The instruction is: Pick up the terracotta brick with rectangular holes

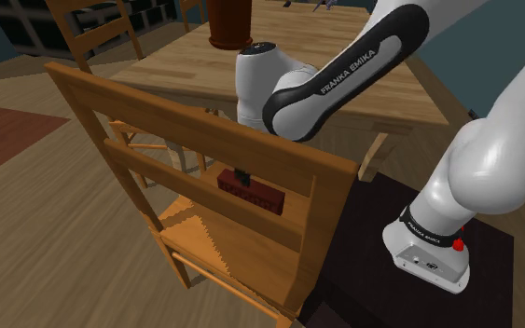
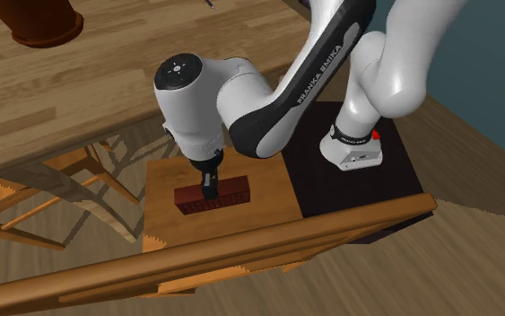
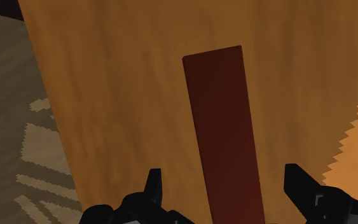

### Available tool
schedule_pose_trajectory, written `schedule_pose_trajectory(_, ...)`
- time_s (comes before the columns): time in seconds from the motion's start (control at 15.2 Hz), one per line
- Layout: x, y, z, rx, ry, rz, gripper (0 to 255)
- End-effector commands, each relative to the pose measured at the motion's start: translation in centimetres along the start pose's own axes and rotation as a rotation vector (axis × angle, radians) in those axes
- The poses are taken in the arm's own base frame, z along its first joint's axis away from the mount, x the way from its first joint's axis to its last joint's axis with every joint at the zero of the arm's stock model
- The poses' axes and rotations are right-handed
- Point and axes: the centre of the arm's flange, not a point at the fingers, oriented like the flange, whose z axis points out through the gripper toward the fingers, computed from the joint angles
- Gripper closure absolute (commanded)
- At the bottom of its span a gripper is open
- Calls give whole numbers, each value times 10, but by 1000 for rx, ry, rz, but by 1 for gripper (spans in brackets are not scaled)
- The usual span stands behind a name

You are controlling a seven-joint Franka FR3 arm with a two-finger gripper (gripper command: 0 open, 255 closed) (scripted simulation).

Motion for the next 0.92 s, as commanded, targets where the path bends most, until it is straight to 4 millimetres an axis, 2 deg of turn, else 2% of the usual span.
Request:
schedule_pose_trajectory(0.0,8,-13,17,-2,4,-12,0)
schedule_pose_trajectory(0.46,9,-13,53,-2,4,-12,0)
schedule_pose_trajectory(0.59,9,-13,57,-2,3,-12,0)
schedule_pose_trajectory(0.66,9,-13,56,-2,3,-12,255)
schedule_pose_trajectory(0.86,9,-13,56,-2,3,-12,255)
